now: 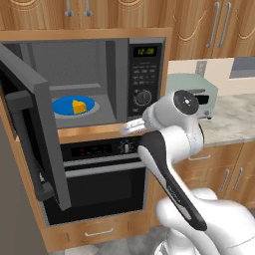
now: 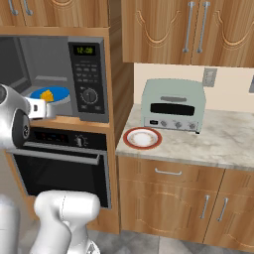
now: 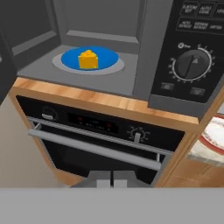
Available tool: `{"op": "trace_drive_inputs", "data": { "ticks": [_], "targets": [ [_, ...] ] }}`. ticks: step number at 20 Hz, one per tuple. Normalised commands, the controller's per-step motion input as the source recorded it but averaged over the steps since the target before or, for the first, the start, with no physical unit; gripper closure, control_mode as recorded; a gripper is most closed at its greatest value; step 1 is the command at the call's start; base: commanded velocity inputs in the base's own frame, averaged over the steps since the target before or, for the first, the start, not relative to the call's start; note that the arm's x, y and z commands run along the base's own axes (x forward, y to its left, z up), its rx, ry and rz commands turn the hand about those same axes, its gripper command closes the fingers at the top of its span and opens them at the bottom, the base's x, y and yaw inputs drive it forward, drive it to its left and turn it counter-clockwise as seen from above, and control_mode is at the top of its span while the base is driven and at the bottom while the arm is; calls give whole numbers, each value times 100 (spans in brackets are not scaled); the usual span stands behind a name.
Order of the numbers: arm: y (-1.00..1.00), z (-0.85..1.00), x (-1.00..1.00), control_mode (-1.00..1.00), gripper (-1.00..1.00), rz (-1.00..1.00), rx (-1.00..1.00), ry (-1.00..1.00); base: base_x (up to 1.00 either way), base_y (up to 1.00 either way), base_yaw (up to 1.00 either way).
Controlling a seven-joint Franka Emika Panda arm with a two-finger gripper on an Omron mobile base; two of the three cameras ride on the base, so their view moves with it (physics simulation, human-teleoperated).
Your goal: Pick the cheese from the counter and place it in the microwave. Then turn on the microwave.
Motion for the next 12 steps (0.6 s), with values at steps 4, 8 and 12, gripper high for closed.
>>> {"op": "trace_drive_inputs", "data": {
  "ticks": [4,8,12],
  "targets": [
    [-28,5,-53,-100,100,0,-1,0,0,0,0],
    [-26,0,-53,-100,100,0,0,-3,0,0,0],
    [-16,4,-50,-100,100,2,-1,-3,0,0,0]
  ]
}}
